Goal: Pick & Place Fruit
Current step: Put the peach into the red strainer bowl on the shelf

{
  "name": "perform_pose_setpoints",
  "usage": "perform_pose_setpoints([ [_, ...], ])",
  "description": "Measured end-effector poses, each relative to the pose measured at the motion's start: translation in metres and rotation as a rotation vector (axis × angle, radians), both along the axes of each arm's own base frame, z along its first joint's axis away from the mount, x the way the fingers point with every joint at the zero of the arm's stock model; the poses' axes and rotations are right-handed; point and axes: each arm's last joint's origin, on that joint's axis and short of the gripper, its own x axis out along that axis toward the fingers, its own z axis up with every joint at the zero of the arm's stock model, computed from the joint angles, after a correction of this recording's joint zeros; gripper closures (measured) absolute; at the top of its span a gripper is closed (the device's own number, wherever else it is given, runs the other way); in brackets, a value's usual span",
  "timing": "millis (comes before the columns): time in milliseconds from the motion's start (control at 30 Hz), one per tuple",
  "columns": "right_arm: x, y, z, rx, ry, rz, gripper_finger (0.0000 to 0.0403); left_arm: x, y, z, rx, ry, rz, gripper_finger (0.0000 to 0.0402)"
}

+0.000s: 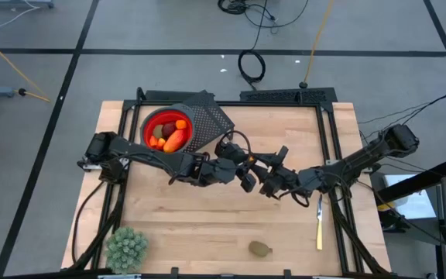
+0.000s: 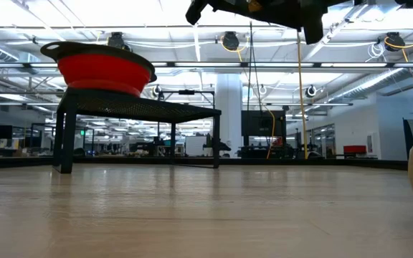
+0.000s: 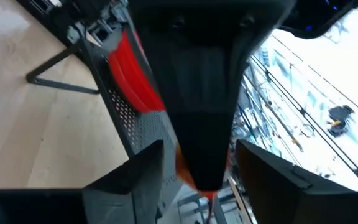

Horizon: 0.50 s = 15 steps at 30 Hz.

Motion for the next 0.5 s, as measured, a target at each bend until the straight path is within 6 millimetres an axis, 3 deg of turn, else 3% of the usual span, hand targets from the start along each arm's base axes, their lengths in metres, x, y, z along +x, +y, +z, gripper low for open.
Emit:
perform_pose_setpoints([
  [500,-0.016,0.013,-0.002,0.000,0.024,-0.341,0.0194,0.000,-0.001,0.001,0.008,-0.002,-0.001,0.0318],
])
